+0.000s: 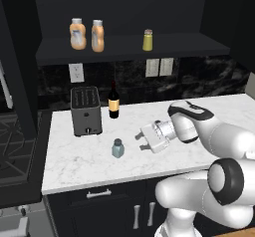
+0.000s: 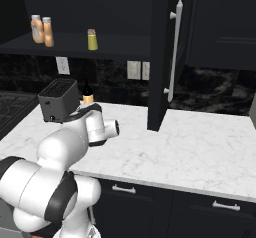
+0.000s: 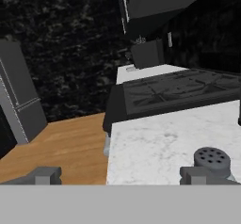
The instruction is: Put the shaker and condiment bottle from the counter next to their counterparts in the cabinet.
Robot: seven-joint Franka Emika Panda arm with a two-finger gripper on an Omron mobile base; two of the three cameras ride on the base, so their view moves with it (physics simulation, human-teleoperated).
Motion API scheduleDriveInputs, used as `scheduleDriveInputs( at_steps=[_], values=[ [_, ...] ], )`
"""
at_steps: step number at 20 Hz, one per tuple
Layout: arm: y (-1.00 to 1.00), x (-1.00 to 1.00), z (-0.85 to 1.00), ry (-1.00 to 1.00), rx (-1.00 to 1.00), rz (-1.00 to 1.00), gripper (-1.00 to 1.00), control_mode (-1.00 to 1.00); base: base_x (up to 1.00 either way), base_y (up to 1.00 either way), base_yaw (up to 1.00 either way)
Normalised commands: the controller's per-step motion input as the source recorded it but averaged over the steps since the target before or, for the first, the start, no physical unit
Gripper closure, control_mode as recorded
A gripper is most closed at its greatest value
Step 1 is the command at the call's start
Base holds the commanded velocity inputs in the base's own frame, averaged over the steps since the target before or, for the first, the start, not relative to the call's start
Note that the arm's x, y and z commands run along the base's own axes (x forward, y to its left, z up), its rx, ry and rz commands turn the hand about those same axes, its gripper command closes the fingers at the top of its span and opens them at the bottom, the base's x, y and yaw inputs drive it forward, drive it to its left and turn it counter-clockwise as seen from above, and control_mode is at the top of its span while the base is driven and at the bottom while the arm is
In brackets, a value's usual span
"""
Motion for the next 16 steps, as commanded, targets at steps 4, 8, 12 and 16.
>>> scheduleDriveInputs(
  at_steps=[4,8,12,16],
  values=[
    [0.13,0.0,0.0,0.0,0.0,0.0,-1.0,-1.0,0.0,0.0,0.0],
    [0.04,0.0,0.0,0.0,0.0,0.01,-1.0,-1.0,0.0,0.0,0.0],
    [0.0,0.0,0.0,0.0,0.0,0.02,-1.0,-1.0,0.0,0.0,0.0],
    [0.0,0.0,0.0,0.02,0.0,0.05,-1.0,-1.0,0.0,0.0,0.0]
  ],
)
